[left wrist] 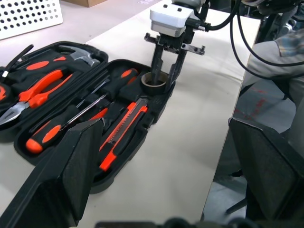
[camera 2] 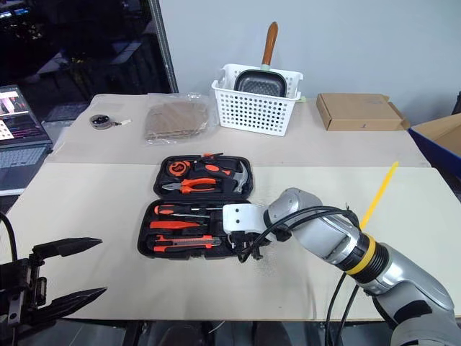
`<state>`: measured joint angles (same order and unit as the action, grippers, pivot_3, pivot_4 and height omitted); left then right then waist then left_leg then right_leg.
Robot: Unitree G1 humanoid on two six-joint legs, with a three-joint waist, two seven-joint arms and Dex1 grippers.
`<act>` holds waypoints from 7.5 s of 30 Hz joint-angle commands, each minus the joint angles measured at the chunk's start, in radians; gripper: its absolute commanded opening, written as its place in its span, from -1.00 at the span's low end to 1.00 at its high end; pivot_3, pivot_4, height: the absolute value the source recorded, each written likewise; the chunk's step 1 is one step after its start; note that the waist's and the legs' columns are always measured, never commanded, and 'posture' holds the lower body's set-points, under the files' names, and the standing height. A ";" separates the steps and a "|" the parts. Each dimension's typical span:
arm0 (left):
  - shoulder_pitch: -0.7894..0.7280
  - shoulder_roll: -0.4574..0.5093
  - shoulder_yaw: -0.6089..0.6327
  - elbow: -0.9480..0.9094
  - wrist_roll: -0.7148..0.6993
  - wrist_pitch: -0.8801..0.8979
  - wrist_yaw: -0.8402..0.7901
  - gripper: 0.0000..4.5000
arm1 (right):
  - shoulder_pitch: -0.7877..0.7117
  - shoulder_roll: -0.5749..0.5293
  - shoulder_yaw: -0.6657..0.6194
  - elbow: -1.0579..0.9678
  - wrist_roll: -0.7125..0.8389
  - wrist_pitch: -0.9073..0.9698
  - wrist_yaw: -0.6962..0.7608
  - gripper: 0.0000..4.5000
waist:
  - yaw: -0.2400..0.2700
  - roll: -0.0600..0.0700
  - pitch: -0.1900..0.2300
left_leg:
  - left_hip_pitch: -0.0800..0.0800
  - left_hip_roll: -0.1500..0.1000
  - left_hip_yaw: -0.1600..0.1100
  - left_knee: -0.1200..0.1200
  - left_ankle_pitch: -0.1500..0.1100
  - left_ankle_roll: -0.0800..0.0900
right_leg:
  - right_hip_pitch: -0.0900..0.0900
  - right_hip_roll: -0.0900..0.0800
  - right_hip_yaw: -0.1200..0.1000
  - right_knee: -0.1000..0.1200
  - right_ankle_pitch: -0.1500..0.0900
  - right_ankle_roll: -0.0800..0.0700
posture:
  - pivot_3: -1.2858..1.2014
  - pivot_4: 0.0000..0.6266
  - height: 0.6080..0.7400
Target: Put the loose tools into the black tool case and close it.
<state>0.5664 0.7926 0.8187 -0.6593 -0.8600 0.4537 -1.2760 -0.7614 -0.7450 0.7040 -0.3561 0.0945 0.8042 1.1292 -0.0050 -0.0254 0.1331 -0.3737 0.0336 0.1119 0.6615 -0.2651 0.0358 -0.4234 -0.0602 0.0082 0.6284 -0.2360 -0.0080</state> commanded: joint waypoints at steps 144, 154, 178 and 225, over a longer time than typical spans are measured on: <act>-0.402 0.128 -0.277 -0.101 -0.161 0.278 0.424 1.00 | 0.205 0.348 -0.434 0.238 -0.002 -0.164 -0.550 -0.97 | -0.016 -0.002 0.002 | 0.004 0.004 0.003 -0.001 0.007 -0.005 | -0.001 0.007 0.005 0.004 0.009 0.000 | 0.03 -0.52 1.00; -0.512 0.022 -0.534 0.016 0.005 0.273 0.619 1.00 | 0.256 0.283 -0.478 0.012 0.196 0.055 -0.379 -0.20 | -0.010 -0.002 0.002 | 0.003 0.003 0.003 -0.002 0.005 -0.004 | -0.001 0.006 0.004 0.003 0.010 0.001 | 0.03 -0.52 1.00; -0.606 0.044 -0.679 0.239 0.268 0.145 0.429 1.00 | 0.175 0.527 -0.453 -0.047 0.214 0.516 -0.722 0.48 | -0.011 -0.002 0.002 | -0.003 0.002 0.003 -0.002 0.005 -0.004 | -0.006 0.003 0.001 0.002 0.010 0.001 | 0.03 -0.52 1.00; -0.589 0.017 -0.706 0.222 0.286 0.164 0.436 1.00 | 0.153 0.586 -0.408 0.112 0.195 0.278 -0.731 -0.48 | -0.037 -0.002 0.002 | -0.002 0.002 0.002 -0.002 0.006 -0.005 | -0.006 0.004 0.002 0.003 0.010 0.001 | 0.03 -0.52 1.00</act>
<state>-0.0302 0.8110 0.1279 -0.4234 -0.5816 0.6097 -0.8391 -0.5803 -0.1690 0.3053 -0.2451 0.2943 1.1271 0.3992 -0.0420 -0.0273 0.1352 -0.3748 0.0359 0.1142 0.6591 -0.2593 0.0310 -0.4284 -0.0560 0.0104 0.6313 -0.2257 -0.0071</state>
